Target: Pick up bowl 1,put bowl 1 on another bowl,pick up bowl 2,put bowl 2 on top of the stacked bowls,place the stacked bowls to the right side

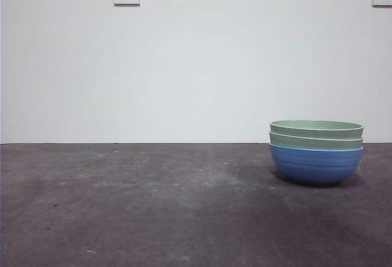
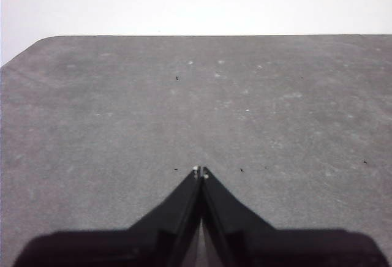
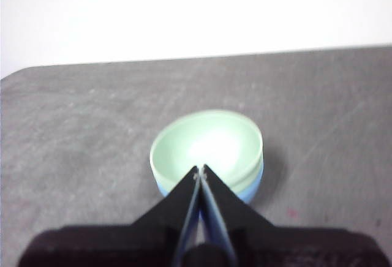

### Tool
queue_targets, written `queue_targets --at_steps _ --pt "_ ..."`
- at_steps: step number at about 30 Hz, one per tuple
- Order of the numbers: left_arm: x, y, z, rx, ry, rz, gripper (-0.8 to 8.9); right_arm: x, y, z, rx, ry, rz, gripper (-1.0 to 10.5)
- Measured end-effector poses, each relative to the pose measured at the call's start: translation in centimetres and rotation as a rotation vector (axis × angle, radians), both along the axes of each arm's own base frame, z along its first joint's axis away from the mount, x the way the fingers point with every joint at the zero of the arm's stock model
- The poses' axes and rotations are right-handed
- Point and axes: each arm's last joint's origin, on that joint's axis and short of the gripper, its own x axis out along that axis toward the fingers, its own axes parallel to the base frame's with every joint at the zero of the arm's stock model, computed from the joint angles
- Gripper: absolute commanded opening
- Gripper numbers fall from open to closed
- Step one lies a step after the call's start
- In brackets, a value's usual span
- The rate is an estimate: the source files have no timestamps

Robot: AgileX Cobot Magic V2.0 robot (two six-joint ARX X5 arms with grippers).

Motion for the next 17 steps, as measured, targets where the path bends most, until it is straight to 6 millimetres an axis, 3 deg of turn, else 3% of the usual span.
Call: queue_targets --at_steps 4,7,10,17 --pt "0.0 0.0 0.0 0.0 0.0 0.0 -0.03 -0.4 -0.1 -4.1 0.022 0.033 -0.03 0.0" --pt "0.0 0.0 0.0 0.0 0.0 0.0 -0.03 -0.6 -0.1 -5.9 0.037 0.036 -0.032 0.0" --pt "0.0 0.0 0.0 0.0 0.0 0.0 -0.03 -0.8 -0.1 -6.8 0.051 0.036 -0.035 0.0" --pt "0.0 0.0 0.0 0.0 0.0 0.0 -0.03 -0.8 -0.2 -6.9 0.069 0.032 -0.042 0.0"
